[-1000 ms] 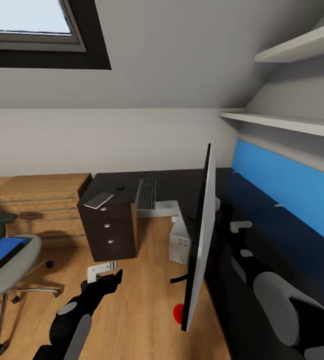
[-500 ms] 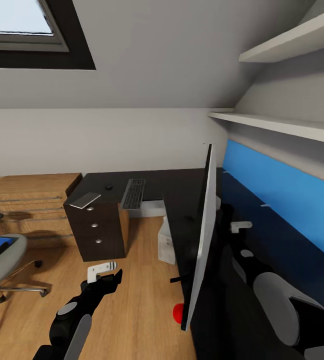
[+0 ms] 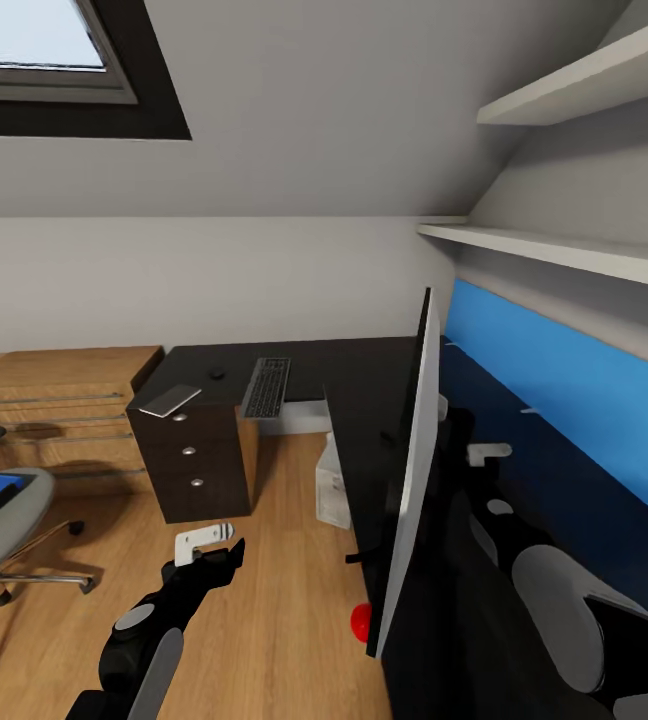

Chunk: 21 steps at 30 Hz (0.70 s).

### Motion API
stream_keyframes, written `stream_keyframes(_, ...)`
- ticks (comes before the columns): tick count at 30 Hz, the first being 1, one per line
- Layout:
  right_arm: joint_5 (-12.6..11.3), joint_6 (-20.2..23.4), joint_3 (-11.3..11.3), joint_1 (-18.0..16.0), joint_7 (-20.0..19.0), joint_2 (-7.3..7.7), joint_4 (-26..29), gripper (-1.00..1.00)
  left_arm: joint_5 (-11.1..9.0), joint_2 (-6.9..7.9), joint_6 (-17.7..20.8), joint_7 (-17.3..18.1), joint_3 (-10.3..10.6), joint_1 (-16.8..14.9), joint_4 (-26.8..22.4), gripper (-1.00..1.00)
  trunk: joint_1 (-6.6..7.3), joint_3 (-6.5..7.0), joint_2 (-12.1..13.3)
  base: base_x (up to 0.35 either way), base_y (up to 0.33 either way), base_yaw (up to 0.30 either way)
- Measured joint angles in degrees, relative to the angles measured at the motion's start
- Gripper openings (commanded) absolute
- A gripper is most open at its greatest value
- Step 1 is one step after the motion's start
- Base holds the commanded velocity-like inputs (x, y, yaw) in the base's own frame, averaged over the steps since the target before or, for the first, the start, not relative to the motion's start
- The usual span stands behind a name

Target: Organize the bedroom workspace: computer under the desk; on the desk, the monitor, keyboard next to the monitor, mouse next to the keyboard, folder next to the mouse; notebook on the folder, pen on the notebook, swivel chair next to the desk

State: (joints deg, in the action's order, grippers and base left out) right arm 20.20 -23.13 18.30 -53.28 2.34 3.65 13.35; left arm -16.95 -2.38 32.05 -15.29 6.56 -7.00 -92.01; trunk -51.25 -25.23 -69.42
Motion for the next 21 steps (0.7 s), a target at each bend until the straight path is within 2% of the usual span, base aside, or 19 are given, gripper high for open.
stream_keyframes(21, 0.3, 0.0, 0.0, -0.3, 0.0, -0.03, -0.4, -1.00, 0.0, 0.00, 0.0, 0.0, 0.0, 0.0, 0.0, 1.00, -0.01, 0.00, 0.0, -0.109, -0.285, 0.000)
